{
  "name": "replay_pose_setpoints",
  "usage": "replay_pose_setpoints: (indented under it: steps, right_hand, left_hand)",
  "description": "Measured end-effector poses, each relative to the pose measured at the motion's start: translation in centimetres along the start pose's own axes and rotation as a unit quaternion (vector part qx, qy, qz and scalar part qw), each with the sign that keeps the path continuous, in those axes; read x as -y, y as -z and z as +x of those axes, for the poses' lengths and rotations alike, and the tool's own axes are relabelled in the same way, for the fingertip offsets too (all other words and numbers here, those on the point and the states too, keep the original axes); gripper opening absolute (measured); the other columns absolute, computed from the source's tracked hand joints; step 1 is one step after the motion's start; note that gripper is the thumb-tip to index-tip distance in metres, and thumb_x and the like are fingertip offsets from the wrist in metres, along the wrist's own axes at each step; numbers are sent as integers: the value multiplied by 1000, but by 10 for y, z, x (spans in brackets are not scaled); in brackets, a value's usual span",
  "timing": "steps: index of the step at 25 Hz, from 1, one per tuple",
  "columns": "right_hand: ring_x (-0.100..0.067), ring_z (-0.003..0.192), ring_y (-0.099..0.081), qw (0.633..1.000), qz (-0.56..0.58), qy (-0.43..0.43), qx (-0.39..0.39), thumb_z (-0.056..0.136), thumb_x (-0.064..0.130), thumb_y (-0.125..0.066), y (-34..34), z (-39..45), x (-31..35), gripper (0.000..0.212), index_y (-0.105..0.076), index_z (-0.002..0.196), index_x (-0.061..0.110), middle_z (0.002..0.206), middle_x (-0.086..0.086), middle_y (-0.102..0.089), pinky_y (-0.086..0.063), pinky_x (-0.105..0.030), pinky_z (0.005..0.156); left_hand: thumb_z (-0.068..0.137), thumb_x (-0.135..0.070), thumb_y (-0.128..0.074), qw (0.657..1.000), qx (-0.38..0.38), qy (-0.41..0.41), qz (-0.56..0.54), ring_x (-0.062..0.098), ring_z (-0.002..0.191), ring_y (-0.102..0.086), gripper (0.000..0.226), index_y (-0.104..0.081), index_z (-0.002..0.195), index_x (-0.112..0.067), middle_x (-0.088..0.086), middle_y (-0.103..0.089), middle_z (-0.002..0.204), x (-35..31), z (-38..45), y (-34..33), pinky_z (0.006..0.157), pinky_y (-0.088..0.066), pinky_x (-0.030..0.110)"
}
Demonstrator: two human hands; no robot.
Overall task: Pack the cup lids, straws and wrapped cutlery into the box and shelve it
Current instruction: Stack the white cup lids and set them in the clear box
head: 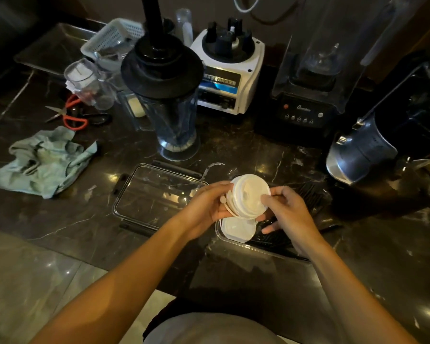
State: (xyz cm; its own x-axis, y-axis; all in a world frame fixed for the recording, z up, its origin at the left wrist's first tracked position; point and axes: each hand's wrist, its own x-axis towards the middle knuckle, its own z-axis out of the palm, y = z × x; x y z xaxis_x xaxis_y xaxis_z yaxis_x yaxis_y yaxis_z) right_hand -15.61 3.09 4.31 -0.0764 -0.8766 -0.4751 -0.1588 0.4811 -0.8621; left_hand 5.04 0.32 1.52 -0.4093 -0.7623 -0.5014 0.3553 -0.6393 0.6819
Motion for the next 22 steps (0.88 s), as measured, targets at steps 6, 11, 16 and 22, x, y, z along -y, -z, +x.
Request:
replay_pose_setpoints:
  steps: [6,11,16,22]
  right_hand:
    - [-19,70,-73,999,13,-21,32,98,24,-68,-19,4,7,21,-66,115,11,102,-15,-70,-58,-34,49]
    - [-15,71,-74,1000,-21,-15,11,95,30,-72,-37,5,13,25,-65,110,12,102,-10,-70,-60,-40,56]
    - [-19,73,-74,997,-74,-6,25,92,38,-75,-53,5,19,31,-61,110,16,97,-3,-73,-57,-31,51]
    - [-20,64,-64,992,82,-39,88,99,36,-66,-65,13,24,34,-69,116,7,93,-12,-71,-49,-27,45]
  left_hand:
    - [105,-18,-54,1000,-19,-8,13,39,112,-67,35,-63,136,-4,28,-66,131,-6,-8,17,88,-63,39]
    - [104,-39,-55,998,-4,-14,55,39,118,-68,46,-64,135,-6,25,-68,129,-14,-16,27,100,-57,48]
    - [98,-23,-67,994,-1,-33,106,30,109,-73,33,-70,127,-7,16,-76,117,-19,-22,37,97,-59,43]
    - [98,-36,-62,998,19,-28,-48,24,99,-74,39,-71,123,-8,17,-71,114,-34,-30,57,89,-62,35]
